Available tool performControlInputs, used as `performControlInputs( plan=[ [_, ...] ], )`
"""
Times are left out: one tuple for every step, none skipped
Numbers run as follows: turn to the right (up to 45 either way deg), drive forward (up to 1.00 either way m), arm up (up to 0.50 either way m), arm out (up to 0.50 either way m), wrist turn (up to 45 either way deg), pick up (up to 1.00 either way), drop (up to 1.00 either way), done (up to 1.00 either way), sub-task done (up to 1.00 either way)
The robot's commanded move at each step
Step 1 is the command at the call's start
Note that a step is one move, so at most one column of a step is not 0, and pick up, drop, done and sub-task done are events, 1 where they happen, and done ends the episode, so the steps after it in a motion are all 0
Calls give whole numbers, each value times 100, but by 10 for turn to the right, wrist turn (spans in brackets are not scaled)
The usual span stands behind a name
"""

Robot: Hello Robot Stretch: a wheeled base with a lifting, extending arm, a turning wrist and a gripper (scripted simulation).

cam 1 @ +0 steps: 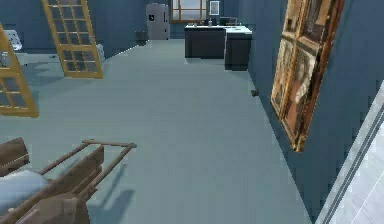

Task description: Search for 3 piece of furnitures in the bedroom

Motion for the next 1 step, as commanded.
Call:
performControlInputs(
  plan=[
    [0,100,0,0,0,0,0,0,0]
  ],
)
